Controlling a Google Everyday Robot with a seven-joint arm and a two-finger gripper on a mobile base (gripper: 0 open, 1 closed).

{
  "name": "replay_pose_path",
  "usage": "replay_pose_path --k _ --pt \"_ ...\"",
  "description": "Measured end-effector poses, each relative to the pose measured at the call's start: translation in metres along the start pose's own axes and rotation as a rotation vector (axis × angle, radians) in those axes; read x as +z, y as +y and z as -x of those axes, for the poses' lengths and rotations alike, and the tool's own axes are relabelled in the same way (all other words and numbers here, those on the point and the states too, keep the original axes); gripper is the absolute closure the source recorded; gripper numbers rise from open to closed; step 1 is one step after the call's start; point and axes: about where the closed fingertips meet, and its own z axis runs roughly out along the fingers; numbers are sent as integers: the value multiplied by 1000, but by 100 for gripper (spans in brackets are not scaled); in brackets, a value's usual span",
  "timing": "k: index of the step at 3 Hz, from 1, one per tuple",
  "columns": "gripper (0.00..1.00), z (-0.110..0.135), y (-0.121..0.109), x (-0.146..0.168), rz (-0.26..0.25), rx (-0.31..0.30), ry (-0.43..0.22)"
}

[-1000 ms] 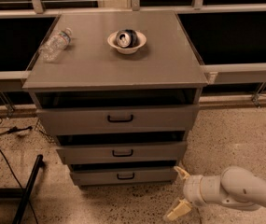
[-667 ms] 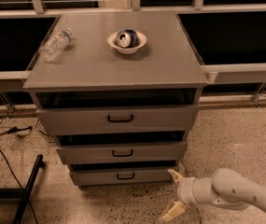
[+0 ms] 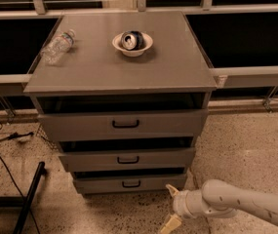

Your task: Open bottom drawer

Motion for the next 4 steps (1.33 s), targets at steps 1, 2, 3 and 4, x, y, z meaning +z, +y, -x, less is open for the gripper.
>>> replay_pose_path --k 1,2,3,4 --pt "0 0 0 0 0 0 0" --pt "0 -1 -6 17 22 -42 7" --pt "0 -1 -16 34 36 -87 11" --pt "0 -7 -31 52 42 -136 -2"
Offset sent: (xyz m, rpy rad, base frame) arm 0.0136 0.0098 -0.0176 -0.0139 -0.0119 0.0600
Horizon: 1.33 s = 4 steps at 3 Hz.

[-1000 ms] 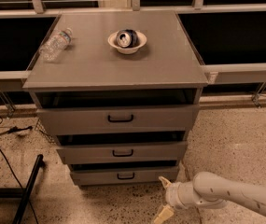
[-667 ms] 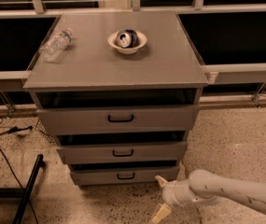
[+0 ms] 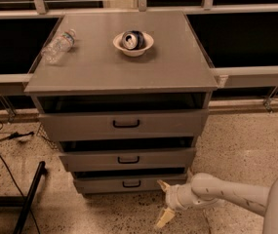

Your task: Open bottom drawer

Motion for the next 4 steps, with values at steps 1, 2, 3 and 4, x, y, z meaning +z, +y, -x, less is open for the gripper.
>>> replay_pose_path --k 1,2,3,4 --pt "0 -15 -24 15 -22 -29 19" --pt "0 -38 -51 32 -53 -24 74" --pt "0 -70 -80 45 -77 10 157" --pt "0 -69 -79 46 -76 9 155"
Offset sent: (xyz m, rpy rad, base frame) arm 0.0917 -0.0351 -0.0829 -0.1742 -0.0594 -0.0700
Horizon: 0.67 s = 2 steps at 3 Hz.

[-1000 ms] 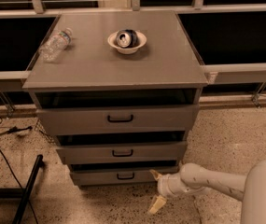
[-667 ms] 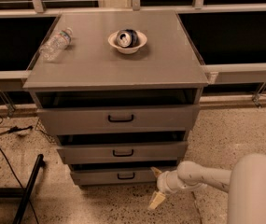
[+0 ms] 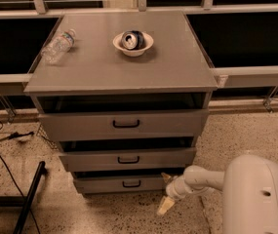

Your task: Open bottom drawer

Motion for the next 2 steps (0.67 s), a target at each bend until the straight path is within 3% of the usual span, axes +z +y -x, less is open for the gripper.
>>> replay_pose_path --k 2 --pt "0 -11 -14 17 -25 -33 -23"
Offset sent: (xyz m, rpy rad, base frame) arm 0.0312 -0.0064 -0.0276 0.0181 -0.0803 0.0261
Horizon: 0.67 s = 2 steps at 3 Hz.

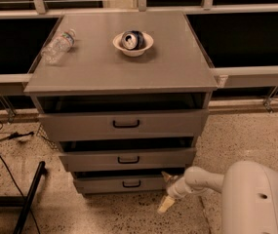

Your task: Open bottom drawer

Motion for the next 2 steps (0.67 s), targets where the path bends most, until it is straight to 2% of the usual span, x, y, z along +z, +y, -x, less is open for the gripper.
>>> replay_pose_path --k 2 --pt "0 -1 -22 26 -18 -49 -8"
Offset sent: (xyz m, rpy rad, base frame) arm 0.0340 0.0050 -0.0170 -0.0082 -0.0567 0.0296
